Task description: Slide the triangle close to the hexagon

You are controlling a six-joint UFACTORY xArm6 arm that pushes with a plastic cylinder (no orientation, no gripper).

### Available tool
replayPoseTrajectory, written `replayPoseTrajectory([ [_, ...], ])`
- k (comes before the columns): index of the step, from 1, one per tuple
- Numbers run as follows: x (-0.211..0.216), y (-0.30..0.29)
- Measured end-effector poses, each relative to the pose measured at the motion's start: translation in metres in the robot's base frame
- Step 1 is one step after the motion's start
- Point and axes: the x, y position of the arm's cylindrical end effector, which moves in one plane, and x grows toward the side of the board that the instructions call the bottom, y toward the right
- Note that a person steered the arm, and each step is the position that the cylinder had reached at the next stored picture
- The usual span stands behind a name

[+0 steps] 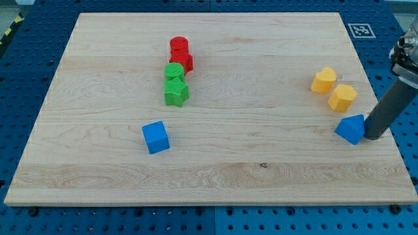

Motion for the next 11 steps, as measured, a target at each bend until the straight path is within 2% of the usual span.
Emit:
replayPoseTrajectory([
  [2, 0.050, -0.001],
  [3, 0.049, -0.028],
  [5, 0.019, -0.020],
  [11, 0.019, -0.017],
])
